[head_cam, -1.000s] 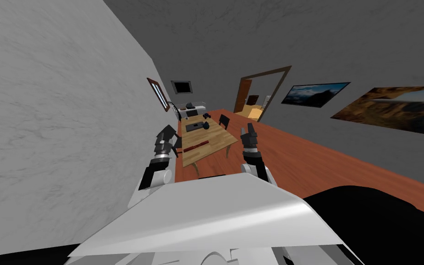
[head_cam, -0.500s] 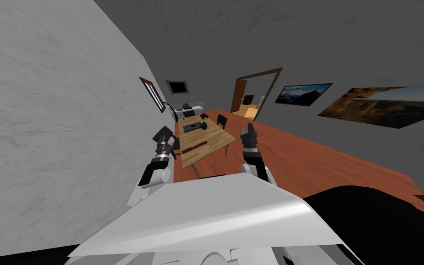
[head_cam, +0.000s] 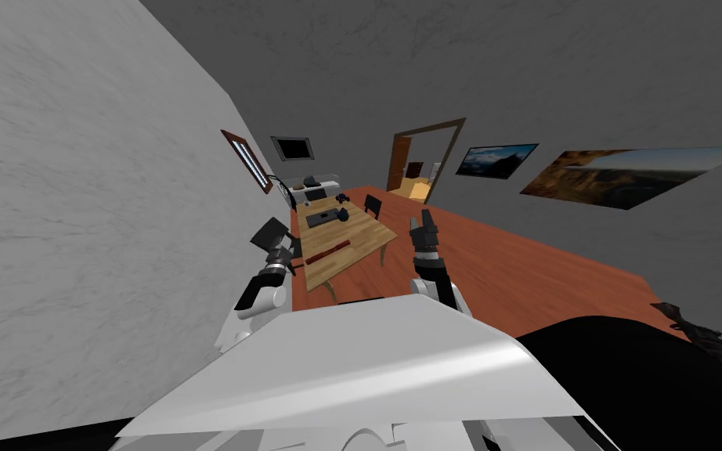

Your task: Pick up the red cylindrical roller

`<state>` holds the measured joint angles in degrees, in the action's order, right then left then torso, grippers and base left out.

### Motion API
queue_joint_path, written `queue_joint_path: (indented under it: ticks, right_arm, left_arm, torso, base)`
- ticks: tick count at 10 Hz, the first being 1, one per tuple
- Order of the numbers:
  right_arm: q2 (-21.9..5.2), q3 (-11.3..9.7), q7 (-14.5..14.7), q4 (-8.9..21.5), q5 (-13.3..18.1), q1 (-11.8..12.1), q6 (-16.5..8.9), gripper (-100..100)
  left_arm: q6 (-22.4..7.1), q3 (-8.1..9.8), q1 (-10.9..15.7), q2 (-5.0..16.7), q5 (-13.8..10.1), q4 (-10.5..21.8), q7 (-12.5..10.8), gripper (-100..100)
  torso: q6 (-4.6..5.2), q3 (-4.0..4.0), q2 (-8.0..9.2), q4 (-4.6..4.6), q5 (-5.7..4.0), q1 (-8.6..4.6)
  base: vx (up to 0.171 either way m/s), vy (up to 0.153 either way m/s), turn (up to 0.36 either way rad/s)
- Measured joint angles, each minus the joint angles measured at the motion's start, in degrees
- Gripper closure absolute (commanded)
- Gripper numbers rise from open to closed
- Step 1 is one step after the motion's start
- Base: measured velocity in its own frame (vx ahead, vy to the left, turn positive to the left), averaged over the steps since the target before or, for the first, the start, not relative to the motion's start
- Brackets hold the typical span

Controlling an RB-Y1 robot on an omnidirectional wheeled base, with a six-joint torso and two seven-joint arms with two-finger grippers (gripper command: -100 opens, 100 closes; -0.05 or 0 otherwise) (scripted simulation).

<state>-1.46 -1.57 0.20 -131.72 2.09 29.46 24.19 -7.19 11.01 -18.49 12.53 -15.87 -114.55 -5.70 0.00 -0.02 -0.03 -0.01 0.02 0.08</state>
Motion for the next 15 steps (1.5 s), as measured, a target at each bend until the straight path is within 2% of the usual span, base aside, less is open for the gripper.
queue_joint_path:
  ticks: [1, 2, 4, 6, 7, 9, 10, 13, 14, 15]
  right_arm:
    - [0.0, 0.0, 0.0, 0.0, 0.0, 0.0, 0.0, 0]
    - [0.0, 0.0, 0.0, 0.0, 0.0, 0.0, 0.0, 0]
    - [0.0, 0.0, 0.0, 0.0, 0.0, 0.0, 0.0, 0]
    - [0.0, 0.0, 0.0, 0.0, 0.0, 0.0, 0.0, 0]
    - [0.0, 0.0, 0.0, 0.0, 0.0, 0.0, 0.0, 0]
    - [0.0, 0.0, 0.0, 0.0, 0.0, 0.0, 0.0, 0]
    - [0.0, 0.0, 0.0, 0.0, 0.0, 0.0, 0.0, 0]
    - [0.0, 0.0, 0.0, 0.0, 0.0, 0.0, 0.0, 0]
    - [0.0, 0.0, 0.0, 0.0, 0.0, 0.0, 0.0, 0]
    - [0.0, 0.0, 0.0, 0.0, 0.0, 0.0, 0.0, 0]
  left_arm:
    - [-1.5, 0.59, 0.3, 0.6, -0.6, 0.9, -0.5, -100]
    - [-2.2, 1.21, 1.1, 1.5, -1.4, 4.0, -1.2, -100]
    - [-4.7, 1.71, 1.3, 1.0, -1.4, 4.0, -1.4, -100]
    - [-7.5, 2.82, 2.1, 1.5, -2.1, 6.0, -2.1, -100]
    - [-8.6, 3.61, 2.8, 2.3, -2.9, 8.2, -2.7, -100]
    - [-11.1, 4.14, 3.0, 2.0, -2.8, 8.7, -3.0, -100]
    - [-12.0, 4.7, 3.3, 2.4, -3.3, 10.3, -3.3, -100]
    - [-16.9, 6.58, 5.1, 3.1, -3.8, 13.4, -4.4, -100]
    - [-18.6, 7.49, 5.8, 4.3, -4.7, 15.4, -4.9, -100]
    - [-20.2, 7.91, 6.0, 4.1, -4.5, 15.9, -5.2, -100]
  torso:
    - [-0.03, 0.0, 0.0, 0.0, 0.0, 0.0]
    - [0.0, -0.01, -0.02, -0.01, 0.01, 0.01]
    - [-0.04, 0.0, 0.0, 0.0, -0.01, -0.06]
    - [-0.04, 0.0, 0.0, 0.0, -0.01, -0.06]
    - [-0.01, -0.01, -0.01, 0.0, -0.01, -0.05]
    - [-0.04, 0.0, -0.01, 0.0, -0.02, -0.08]
    - [-0.01, -0.01, -0.02, 0.0, -0.02, -0.09]
    - [-0.05, -0.02, -0.04, -0.01, -0.03, -0.1]
    - [-0.01, -0.03, -0.05, -0.01, -0.03, -0.12]
    - [-0.05, -0.03, -0.05, -0.01, -0.03, -0.13]
  base:
    - [0.001, 0.015, -0.168]
    - [0.0, 0.015, -0.081]
    - [-0.001, 0.003, -0.096]
    - [-0.001, 0.004, -0.108]
    - [0.0, 0.003, -0.09]
    - [0.001, -0.003, -0.071]
    - [0.003, -0.004, -0.123]
    - [0.008, -0.011, -0.149]
    - [0.011, -0.01, -0.088]
    - [0.018, -0.02, -0.179]
